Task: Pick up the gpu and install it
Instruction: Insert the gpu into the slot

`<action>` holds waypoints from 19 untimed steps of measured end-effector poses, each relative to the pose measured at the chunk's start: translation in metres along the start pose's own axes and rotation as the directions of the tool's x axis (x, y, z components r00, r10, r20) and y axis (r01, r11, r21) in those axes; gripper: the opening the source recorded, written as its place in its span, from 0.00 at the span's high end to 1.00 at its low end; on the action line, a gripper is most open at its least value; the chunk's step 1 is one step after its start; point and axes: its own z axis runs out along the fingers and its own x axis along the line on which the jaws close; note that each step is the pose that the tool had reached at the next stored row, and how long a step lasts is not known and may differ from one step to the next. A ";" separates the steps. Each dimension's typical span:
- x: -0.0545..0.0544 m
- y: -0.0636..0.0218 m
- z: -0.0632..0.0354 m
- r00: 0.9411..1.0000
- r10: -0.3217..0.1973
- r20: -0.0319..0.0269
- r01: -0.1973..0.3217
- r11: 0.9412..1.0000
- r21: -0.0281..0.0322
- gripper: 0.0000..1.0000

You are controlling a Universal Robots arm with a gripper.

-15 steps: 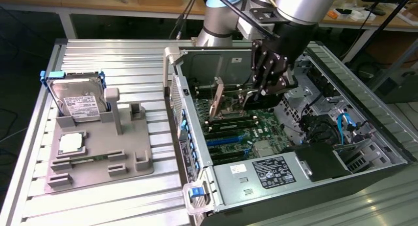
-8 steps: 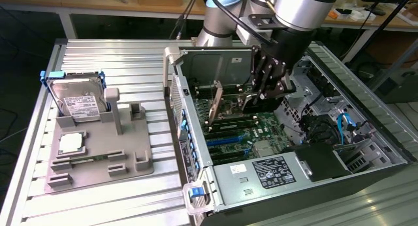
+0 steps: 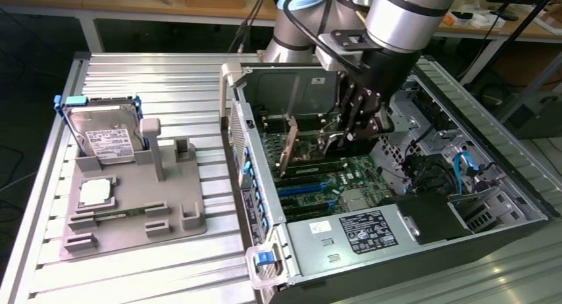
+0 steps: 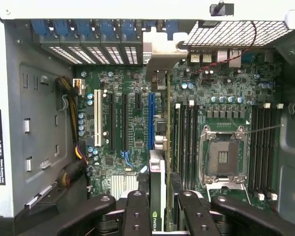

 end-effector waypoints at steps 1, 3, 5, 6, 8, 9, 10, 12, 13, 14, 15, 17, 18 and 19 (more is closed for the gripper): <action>0.000 0.0004 0.0017 1.000 0.000 0.000 0.000 1.000 0.000 0.73; 0.000 0.0020 0.0048 1.000 0.000 0.000 0.000 1.000 0.000 0.73; 0.000 0.0045 0.0072 1.000 0.000 0.000 0.000 1.000 0.000 0.73; 0.000 0.0057 0.0084 1.000 0.000 0.000 0.000 1.000 0.000 0.73; 0.000 0.0080 0.0108 1.000 0.000 0.000 0.000 1.000 0.000 0.73; 0.000 0.0091 0.0131 1.000 0.000 0.000 0.000 1.000 0.000 0.73; 0.000 0.0099 0.0162 1.000 0.000 0.000 0.000 1.000 0.000 0.73; 0.000 0.0108 0.0197 1.000 0.000 0.000 0.000 1.000 0.000 0.73; 0.000 0.0110 0.0215 1.000 0.000 0.000 0.000 1.000 0.000 0.73; 0.000 0.0111 0.0234 1.000 0.000 0.000 0.000 1.000 0.000 0.73; 0.000 0.0111 0.0252 1.000 0.000 0.000 0.000 1.000 0.000 0.73; 0.000 0.0112 0.0287 1.000 0.000 0.000 0.000 1.000 0.000 0.73; 0.000 0.0112 0.0306 1.000 0.000 0.000 0.000 1.000 0.000 0.73; 0.000 0.0112 0.0323 1.000 0.000 0.000 0.000 1.000 0.000 0.73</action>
